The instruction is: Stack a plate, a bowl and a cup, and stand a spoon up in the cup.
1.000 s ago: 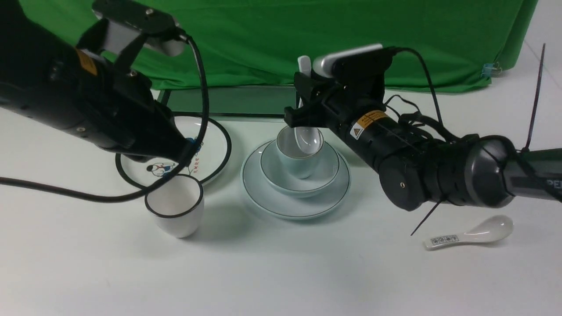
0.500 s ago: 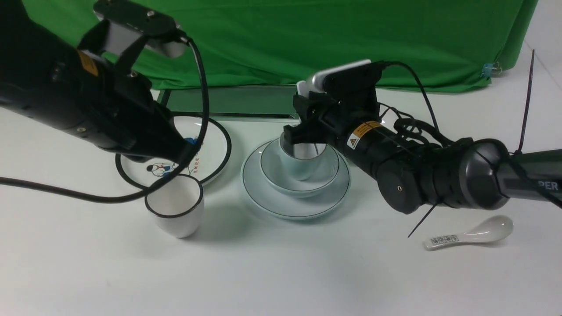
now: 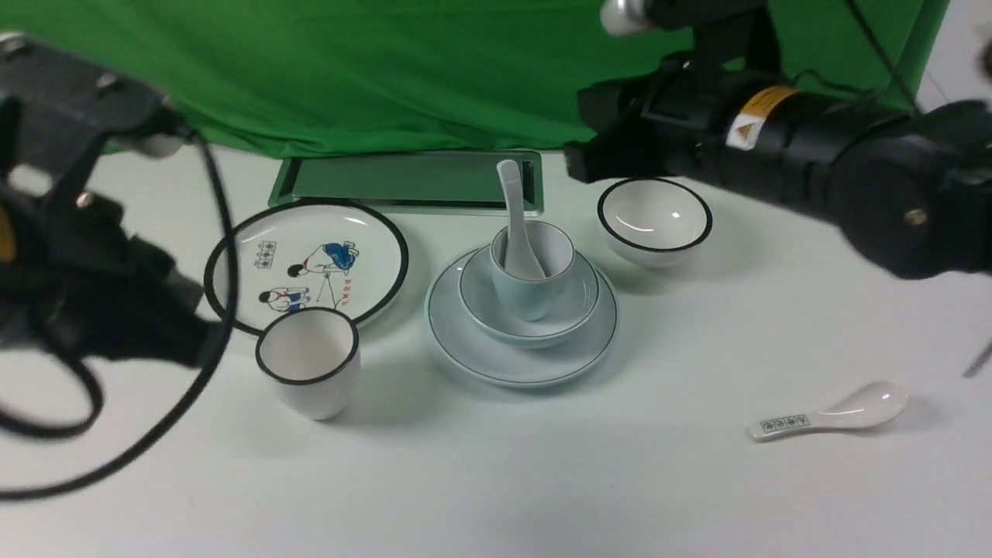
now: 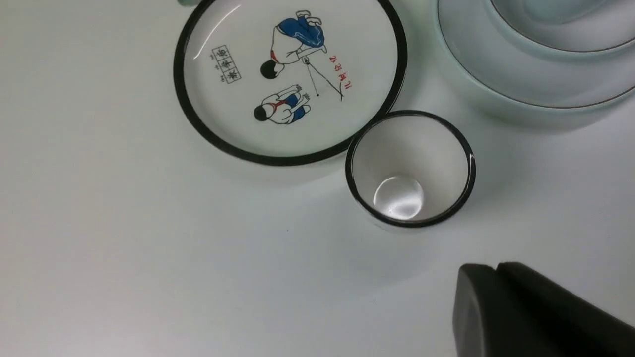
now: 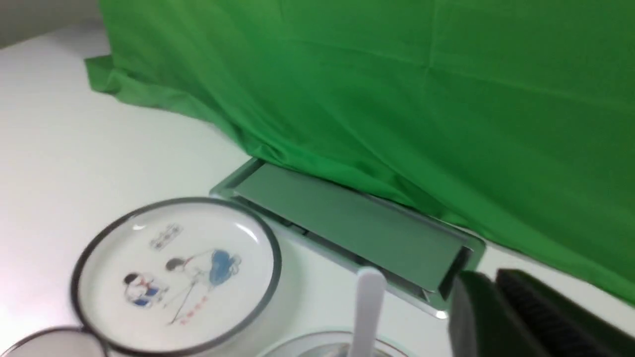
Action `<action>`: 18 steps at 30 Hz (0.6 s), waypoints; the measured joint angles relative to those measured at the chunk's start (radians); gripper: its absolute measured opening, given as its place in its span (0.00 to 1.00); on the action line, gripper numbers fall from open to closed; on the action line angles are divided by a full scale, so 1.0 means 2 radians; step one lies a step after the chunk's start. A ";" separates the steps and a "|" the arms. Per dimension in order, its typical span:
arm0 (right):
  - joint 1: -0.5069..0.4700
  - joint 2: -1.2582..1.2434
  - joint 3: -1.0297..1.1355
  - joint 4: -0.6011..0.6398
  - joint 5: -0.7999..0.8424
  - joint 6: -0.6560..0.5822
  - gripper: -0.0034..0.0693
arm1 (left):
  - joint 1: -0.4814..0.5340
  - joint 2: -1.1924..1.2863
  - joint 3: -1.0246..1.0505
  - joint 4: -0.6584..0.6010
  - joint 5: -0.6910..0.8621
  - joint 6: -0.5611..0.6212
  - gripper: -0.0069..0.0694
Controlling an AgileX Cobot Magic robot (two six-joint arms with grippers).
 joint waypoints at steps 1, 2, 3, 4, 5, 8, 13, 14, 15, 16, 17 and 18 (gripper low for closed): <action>0.000 -0.005 0.000 0.000 0.002 -0.001 0.10 | 0.000 -0.006 0.005 0.000 0.000 0.000 0.04; 0.000 -0.042 0.019 0.000 0.013 -0.007 0.07 | 0.000 -0.049 0.038 0.001 -0.021 -0.011 0.04; 0.000 -0.079 0.038 0.000 0.019 -0.013 0.06 | 0.000 -0.088 0.065 0.002 -0.041 -0.022 0.04; 0.000 -0.095 0.053 0.000 0.019 -0.016 0.06 | 0.000 -0.114 0.082 0.003 -0.049 -0.026 0.04; 0.000 -0.128 0.073 0.000 0.019 -0.021 0.06 | 0.000 -0.153 0.102 0.004 -0.063 -0.034 0.04; 0.000 -0.200 0.130 0.000 0.019 -0.027 0.06 | 0.000 -0.236 0.142 0.005 -0.084 -0.041 0.04; 0.000 -0.334 0.223 0.000 0.016 -0.027 0.06 | 0.000 -0.346 0.183 0.006 -0.096 -0.045 0.04; 0.000 -0.357 0.236 0.000 0.019 -0.027 0.06 | 0.000 -0.363 0.186 0.006 -0.097 -0.046 0.04; 0.000 -0.375 0.246 0.000 0.019 -0.027 0.06 | 0.000 -0.373 0.189 0.006 -0.097 -0.046 0.04; 0.000 -0.398 0.258 0.000 0.019 -0.027 0.06 | 0.000 -0.384 0.190 0.006 -0.097 -0.047 0.04; 0.000 -0.416 0.266 0.000 0.019 -0.027 0.06 | 0.000 -0.389 0.191 0.006 -0.097 -0.047 0.04; 0.000 -0.429 0.272 0.000 0.019 -0.027 0.06 | 0.000 -0.393 0.191 0.006 -0.097 -0.047 0.04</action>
